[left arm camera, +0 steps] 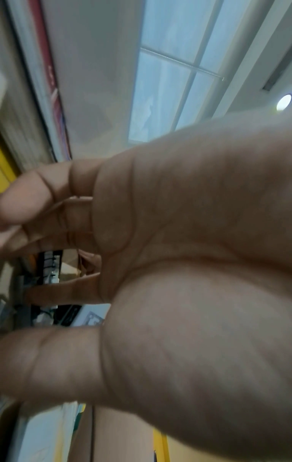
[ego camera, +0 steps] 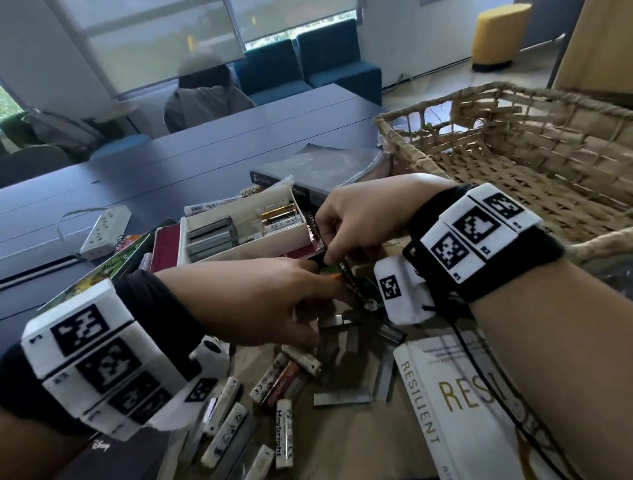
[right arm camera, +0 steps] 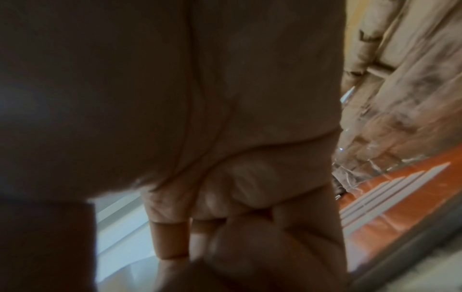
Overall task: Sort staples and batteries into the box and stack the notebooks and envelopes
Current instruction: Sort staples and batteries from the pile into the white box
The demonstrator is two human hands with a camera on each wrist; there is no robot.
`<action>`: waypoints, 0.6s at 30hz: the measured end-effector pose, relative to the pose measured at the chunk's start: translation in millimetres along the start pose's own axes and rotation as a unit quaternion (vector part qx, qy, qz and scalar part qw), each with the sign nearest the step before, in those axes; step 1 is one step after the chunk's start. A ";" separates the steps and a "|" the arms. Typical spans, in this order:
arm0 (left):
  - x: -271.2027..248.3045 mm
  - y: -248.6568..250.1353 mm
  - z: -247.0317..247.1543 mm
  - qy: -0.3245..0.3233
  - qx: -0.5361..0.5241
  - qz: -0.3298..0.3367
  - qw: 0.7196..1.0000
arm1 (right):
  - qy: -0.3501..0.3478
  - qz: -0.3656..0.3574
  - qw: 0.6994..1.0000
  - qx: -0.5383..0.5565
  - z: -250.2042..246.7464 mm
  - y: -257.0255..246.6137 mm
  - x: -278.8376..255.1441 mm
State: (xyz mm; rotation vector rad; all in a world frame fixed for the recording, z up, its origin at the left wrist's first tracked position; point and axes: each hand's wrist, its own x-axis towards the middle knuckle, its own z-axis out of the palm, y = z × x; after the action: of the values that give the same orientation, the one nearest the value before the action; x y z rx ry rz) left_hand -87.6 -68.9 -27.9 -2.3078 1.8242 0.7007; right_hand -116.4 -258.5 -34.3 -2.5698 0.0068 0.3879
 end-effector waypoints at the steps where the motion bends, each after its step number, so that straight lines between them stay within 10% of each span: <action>1: -0.3 0.8 0.7 -0.003 -0.001 -0.006 1.000 | -0.001 0.001 1.000 -0.003 -0.2 -0.6 -0.4; 18: -1.7 -13.5 -0.2 0.070 -0.005 0.001 0.998 | -0.004 0.002 1.000 0.003 -0.8 0.2 0.9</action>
State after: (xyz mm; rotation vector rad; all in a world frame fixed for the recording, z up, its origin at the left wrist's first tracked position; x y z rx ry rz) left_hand -75.0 -63.9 -29.6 -2.4187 1.8833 0.5619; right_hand -115.4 -259.0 -34.0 -2.5634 0.0105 0.3996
